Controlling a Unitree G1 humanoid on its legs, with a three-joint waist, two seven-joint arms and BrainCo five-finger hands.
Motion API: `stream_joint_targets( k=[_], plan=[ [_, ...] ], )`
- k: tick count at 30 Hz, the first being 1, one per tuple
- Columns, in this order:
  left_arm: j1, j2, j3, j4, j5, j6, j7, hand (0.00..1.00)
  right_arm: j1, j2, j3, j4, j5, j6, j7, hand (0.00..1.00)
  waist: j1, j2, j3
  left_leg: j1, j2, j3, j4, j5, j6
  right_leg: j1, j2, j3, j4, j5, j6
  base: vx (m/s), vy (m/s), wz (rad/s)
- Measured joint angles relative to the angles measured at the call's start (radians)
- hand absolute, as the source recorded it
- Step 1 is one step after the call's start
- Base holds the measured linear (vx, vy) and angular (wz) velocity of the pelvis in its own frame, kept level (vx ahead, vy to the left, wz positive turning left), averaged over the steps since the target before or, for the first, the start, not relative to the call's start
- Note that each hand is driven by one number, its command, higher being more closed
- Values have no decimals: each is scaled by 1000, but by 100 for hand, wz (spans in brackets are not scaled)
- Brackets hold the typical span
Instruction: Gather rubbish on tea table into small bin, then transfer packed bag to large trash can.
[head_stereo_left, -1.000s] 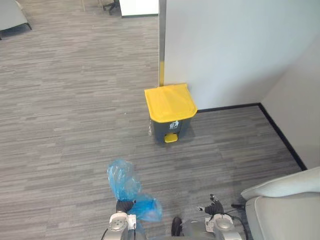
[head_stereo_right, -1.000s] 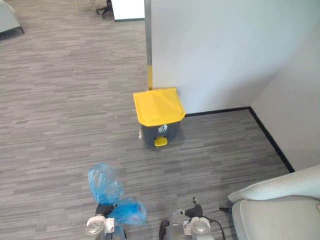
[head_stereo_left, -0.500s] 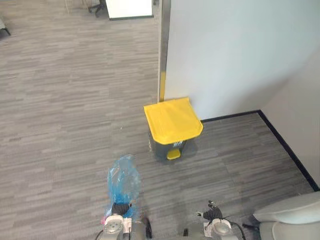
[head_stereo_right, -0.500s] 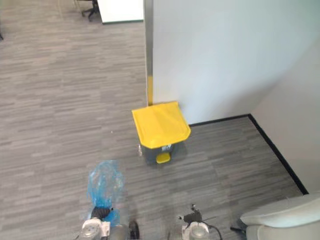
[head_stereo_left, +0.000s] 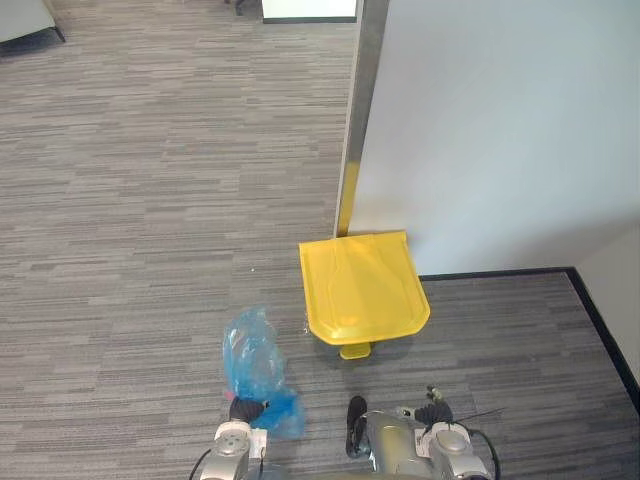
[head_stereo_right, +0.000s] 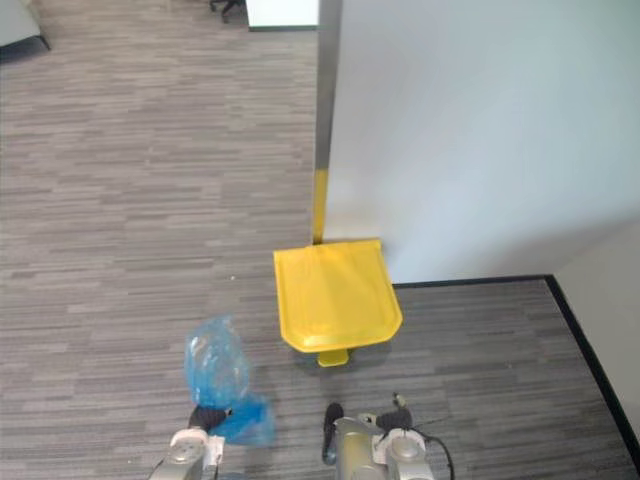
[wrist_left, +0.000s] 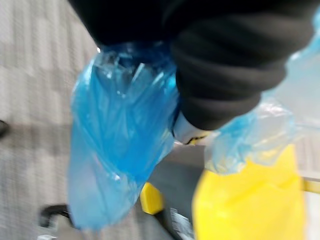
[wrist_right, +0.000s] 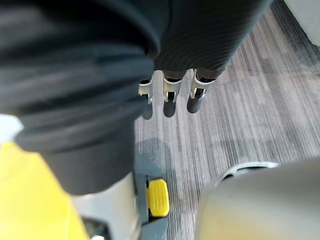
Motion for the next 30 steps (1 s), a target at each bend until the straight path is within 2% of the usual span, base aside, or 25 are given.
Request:
stream_joint_targets(
  k=[1, 3, 5, 6, 7, 9, 12, 15, 19, 25, 28, 30],
  plan=[
    [3, -10, 4, -2, 0, 0, -2, 100, 4, 0, 7, -5, 0, 0, 0, 0, 0, 4, -2, -48, 24, 20, 111, 0, -6, 25, 8, 2, -23, -5, -8, 204, -24, -4],
    [22, -31, 27, -22, 0, 0, -8, 100, 9, 0, 17, -7, 1, 4, 0, 0, 4, 11, -7, -119, 55, 85, 203, -71, 37, 61, 14, 18, -55, -6, -9, 152, 31, -20],
    [37, -36, 33, -33, -1, 0, -12, 100, 16, 0, 17, -25, 2, 7, -2, 0, 10, 12, -14, -163, 44, 117, 102, -117, 55, 79, 4, 39, -71, 11, 17, 176, 119, -44],
    [36, -33, 34, -38, -1, 0, -11, 100, 22, -2, 17, -26, 1, 6, -4, 0, 19, 17, -16, -164, 22, 98, -47, -102, 62, 80, 3, 63, -70, 13, 28, 154, 169, -66],
    [35, -30, 33, -33, -1, 1, -11, 100, 23, -11, 14, -25, 2, 6, -5, 0, 23, 33, -24, -163, 10, 65, -178, -40, 43, 79, 17, 89, -64, 12, 47, 165, 203, -66],
    [36, -14, 31, -17, -1, 1, -11, 100, 30, 7, 10, -29, 2, 8, -4, 0, 23, 15, -46, -123, -26, 89, -232, -25, 57, 84, 0, 122, -89, 22, 77, 155, 160, -37],
    [32, 7, 29, -11, 0, 1, -11, 100, 36, 11, -4, -22, 2, 10, -4, 0, 18, 4, -53, -106, -61, 113, -271, -15, 72, 83, -28, 143, -112, 31, 96, 104, 161, -13],
    [28, 25, 23, 21, 9, 1, -11, 100, 29, 7, -5, -2, 2, 9, -4, 0, 15, 6, -53, -87, -81, 128, -309, -7, 84, 87, -41, 164, -134, 39, 109, 48, 93, -11],
    [39, 41, 21, 53, 10, 1, -11, 100, 14, -3, -5, 34, 1, 9, -4, 0, 16, 10, -57, -69, -89, 157, -337, -2, 86, 88, -36, 192, -159, 52, 114, 25, 31, -22],
    [49, 43, 24, 89, 9, 0, -10, 100, 2, -21, -2, 72, 1, 9, -5, 0, 16, 18, -63, -54, -89, 213, -384, 11, 87, 77, -20, 249, -220, 105, 114, -11, 6, -32],
    [49, 43, 26, 91, 8, 0, -10, 100, -11, -24, 12, 87, 0, 12, -5, 0, 19, 14, -64, -54, -91, 232, -383, 11, 87, 64, -18, 273, -216, 116, 114, -55, 8, -25],
    [46, 45, 34, 90, 8, -1, -10, 100, -15, -23, 28, 85, 1, 11, -5, 0, 22, 4, -57, -53, -98, 235, -379, 9, 90, 30, -21, 280, -159, 104, 118, -89, 2, -22]
  ],
)
